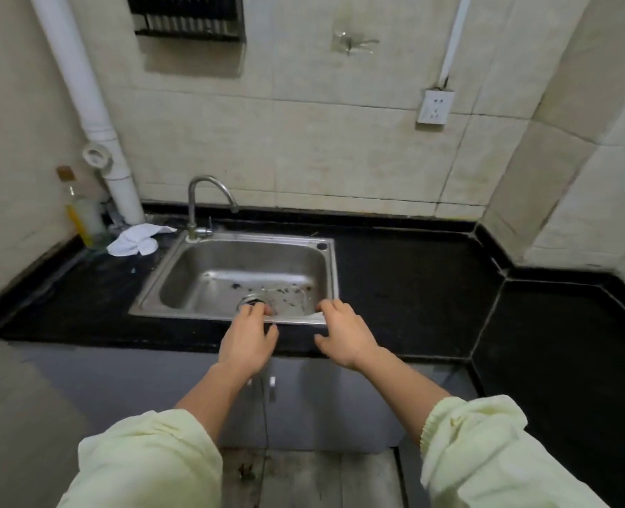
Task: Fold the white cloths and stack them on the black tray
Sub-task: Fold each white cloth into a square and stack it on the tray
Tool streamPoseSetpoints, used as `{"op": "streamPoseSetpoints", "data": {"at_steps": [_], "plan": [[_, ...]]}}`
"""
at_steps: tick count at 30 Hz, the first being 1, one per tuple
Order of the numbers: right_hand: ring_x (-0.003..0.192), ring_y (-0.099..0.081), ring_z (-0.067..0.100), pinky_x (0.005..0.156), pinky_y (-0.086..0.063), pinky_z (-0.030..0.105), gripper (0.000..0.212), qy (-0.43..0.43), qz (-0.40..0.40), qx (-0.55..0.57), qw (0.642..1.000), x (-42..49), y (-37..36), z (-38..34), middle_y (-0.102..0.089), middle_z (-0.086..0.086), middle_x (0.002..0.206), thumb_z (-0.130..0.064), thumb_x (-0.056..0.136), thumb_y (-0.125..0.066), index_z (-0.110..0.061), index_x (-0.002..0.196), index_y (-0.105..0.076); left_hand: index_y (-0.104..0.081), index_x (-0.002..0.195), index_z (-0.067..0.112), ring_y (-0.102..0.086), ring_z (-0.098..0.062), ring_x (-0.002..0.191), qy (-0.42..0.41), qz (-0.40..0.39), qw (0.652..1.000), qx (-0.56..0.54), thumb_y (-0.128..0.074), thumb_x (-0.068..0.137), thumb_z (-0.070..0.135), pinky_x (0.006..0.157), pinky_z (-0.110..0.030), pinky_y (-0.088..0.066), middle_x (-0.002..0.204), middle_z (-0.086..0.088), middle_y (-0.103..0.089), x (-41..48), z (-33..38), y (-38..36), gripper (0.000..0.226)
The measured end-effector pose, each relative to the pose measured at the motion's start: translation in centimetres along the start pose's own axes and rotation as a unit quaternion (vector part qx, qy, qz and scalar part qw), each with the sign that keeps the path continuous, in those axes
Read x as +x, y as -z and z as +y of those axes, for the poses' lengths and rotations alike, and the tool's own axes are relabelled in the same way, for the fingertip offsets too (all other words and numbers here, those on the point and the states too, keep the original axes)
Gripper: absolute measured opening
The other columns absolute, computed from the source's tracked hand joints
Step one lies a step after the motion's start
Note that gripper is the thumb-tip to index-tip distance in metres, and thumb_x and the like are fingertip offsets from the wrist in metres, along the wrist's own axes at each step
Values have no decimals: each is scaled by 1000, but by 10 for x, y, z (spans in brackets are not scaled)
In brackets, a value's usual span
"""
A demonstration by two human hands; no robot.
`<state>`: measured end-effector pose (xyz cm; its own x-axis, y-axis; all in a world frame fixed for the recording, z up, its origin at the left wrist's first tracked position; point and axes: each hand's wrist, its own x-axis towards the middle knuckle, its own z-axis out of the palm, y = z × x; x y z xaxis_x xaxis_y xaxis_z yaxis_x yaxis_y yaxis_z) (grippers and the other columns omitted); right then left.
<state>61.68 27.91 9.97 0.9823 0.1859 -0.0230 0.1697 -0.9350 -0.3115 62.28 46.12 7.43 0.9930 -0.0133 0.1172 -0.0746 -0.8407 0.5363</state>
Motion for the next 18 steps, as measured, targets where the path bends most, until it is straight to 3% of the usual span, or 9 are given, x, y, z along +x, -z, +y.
{"op": "streamPoseSetpoints", "data": {"at_steps": [12, 18], "plan": [[125, -43, 28, 99, -38, 37, 46, 106, -42, 1, 994, 180, -39, -102, -47, 9, 134, -28, 92, -55, -13, 133, -43, -52, 124, 12, -47, -27, 119, 99, 52, 994, 12, -53, 93, 23, 98, -37, -38, 128, -9, -48, 112, -123, 56, 33], [122, -44, 28, 99, -41, 41, 44, 122, -63, 0, 991, 279, -73, -161, -47, 8, 132, -31, 92, -52, -14, 132, -42, -49, 124, 13, -49, -29, 112, 132, 75, 988, -8, -57, 89, 20, 90, -39, -42, 123, -11, -48, 180, -197, 83, 37]]}}
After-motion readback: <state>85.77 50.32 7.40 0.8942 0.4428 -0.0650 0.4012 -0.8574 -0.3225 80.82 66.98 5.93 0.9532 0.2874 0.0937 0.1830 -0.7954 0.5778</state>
